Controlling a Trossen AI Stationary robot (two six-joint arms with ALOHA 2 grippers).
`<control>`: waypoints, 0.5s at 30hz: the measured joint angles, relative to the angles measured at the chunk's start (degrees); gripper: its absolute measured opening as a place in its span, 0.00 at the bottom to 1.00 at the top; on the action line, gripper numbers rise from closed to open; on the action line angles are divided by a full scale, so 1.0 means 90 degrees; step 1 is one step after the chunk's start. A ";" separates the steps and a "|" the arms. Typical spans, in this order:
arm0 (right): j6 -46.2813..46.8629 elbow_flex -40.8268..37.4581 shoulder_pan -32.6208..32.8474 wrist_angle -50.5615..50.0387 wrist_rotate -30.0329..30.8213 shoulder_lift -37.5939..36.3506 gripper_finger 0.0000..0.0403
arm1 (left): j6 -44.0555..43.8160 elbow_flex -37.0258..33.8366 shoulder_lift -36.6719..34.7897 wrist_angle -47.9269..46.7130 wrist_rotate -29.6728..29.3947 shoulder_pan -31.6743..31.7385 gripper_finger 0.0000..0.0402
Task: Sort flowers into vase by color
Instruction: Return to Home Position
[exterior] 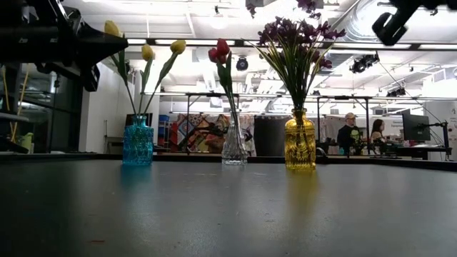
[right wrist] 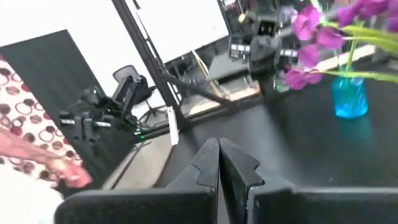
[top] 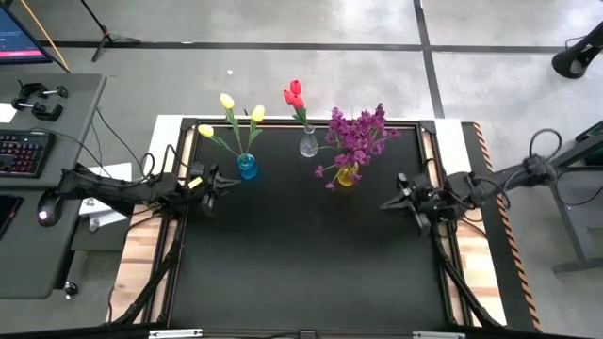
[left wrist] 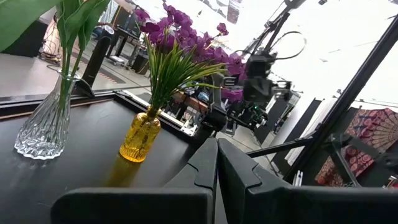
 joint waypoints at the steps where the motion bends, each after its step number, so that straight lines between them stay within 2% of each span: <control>1: -0.0274 -0.0262 -0.0197 0.0295 -0.0166 -0.0185 0.00 | -0.0004 0.0000 0.0000 0.0000 0.0000 0.0000 0.00; 7: -0.1120 -0.1625 -0.1094 0.1216 -0.1072 -0.1094 0.00 | -0.0003 0.0000 0.0000 0.0000 0.0000 0.0000 0.00; 11: -0.1085 -0.2342 -0.1309 0.1875 -0.1486 -0.1484 0.00 | -0.0003 0.0000 0.0000 0.0000 0.0000 0.0000 0.00; 15: -0.0696 -0.2825 -0.1311 0.2110 -0.1467 -0.1676 0.00 | -0.0003 0.0000 0.0000 0.0000 0.0000 0.0000 0.00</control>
